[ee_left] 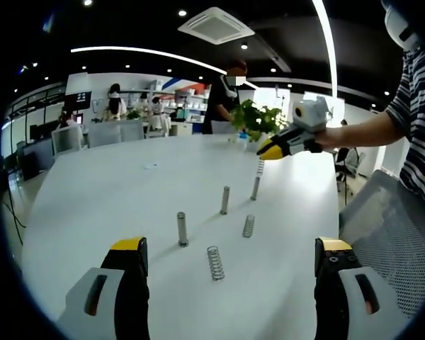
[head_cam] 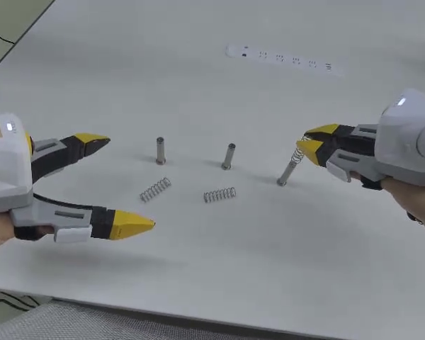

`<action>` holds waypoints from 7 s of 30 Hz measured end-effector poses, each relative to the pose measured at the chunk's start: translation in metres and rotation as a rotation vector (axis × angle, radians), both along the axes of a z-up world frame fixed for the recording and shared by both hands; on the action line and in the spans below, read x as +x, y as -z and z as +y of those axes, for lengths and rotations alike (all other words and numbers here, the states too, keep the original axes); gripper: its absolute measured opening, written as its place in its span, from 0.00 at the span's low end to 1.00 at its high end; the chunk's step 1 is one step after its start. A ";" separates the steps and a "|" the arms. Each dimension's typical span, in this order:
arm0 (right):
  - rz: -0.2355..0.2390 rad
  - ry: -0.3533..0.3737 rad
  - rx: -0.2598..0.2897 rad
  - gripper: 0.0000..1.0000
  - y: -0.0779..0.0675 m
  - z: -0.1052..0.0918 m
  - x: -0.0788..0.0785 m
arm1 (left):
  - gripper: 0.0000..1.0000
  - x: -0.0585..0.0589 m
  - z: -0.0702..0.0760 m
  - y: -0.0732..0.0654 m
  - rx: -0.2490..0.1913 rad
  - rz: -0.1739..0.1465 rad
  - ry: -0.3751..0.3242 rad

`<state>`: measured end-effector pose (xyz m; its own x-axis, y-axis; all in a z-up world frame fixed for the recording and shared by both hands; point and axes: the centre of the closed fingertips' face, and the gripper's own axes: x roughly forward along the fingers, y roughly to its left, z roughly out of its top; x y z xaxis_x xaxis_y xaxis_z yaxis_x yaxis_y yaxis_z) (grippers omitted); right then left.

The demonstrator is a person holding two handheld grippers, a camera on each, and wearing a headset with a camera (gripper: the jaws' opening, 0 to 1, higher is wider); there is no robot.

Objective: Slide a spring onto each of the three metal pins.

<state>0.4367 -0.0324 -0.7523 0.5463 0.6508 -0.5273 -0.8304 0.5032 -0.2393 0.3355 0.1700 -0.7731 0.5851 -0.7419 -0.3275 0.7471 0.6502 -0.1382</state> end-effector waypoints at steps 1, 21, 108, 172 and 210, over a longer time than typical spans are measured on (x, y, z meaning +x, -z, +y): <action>0.002 0.001 0.002 0.12 0.000 0.000 0.000 | 0.97 0.000 0.000 0.000 0.000 0.000 0.000; 0.009 0.007 -0.009 0.12 0.009 -0.001 0.002 | 0.97 0.000 0.001 0.002 0.008 0.000 0.009; 0.077 -0.009 0.044 0.22 0.021 0.010 -0.020 | 0.97 0.002 -0.004 0.003 0.013 0.013 0.051; 0.154 -0.652 -0.411 0.22 0.067 0.093 -0.069 | 0.97 -0.005 -0.003 0.009 0.021 0.031 0.050; 0.229 -0.660 -0.487 0.13 0.111 0.092 -0.068 | 0.96 -0.007 -0.007 0.011 0.021 0.041 0.067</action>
